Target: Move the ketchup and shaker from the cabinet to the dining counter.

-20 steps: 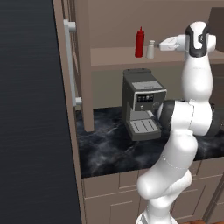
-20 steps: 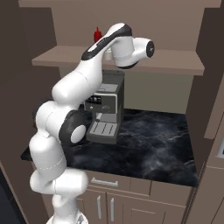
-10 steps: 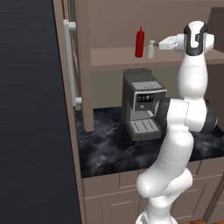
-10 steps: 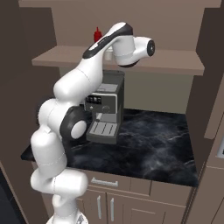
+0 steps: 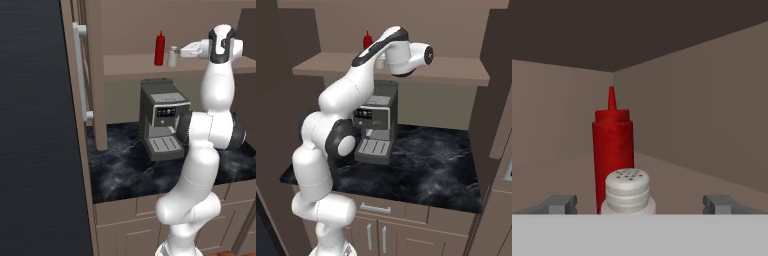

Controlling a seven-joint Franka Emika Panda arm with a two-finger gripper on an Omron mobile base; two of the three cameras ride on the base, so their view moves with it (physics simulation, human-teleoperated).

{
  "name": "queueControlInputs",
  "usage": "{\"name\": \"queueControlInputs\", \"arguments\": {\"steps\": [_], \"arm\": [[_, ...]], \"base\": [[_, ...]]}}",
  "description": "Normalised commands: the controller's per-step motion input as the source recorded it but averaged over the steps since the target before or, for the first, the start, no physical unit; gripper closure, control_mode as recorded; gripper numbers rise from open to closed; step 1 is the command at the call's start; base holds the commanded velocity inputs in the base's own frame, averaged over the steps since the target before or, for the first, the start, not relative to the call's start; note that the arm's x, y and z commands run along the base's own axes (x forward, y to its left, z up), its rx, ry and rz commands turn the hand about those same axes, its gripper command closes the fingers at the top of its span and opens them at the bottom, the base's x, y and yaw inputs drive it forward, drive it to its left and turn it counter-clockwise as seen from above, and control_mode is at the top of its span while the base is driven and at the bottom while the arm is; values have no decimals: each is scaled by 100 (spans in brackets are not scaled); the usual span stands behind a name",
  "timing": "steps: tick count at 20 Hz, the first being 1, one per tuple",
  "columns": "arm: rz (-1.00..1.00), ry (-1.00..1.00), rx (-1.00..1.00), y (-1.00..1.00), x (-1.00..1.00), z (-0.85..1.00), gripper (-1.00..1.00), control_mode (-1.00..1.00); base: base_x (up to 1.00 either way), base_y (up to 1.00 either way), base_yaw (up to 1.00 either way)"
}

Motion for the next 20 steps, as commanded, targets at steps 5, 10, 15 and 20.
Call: {"name": "queueControlInputs", "arguments": {"steps": [5,10,15,20], "arm": [[0,0,0,8,11,-1,-100,-100],[0,0,0,19,20,-4,-100,-100],[0,0,0,10,19,-3,-100,-100],[0,0,0,5,13,-3,100,-100]], "base": [[0,0,0],[0,0,0],[0,0,0],[0,0,0]]}}
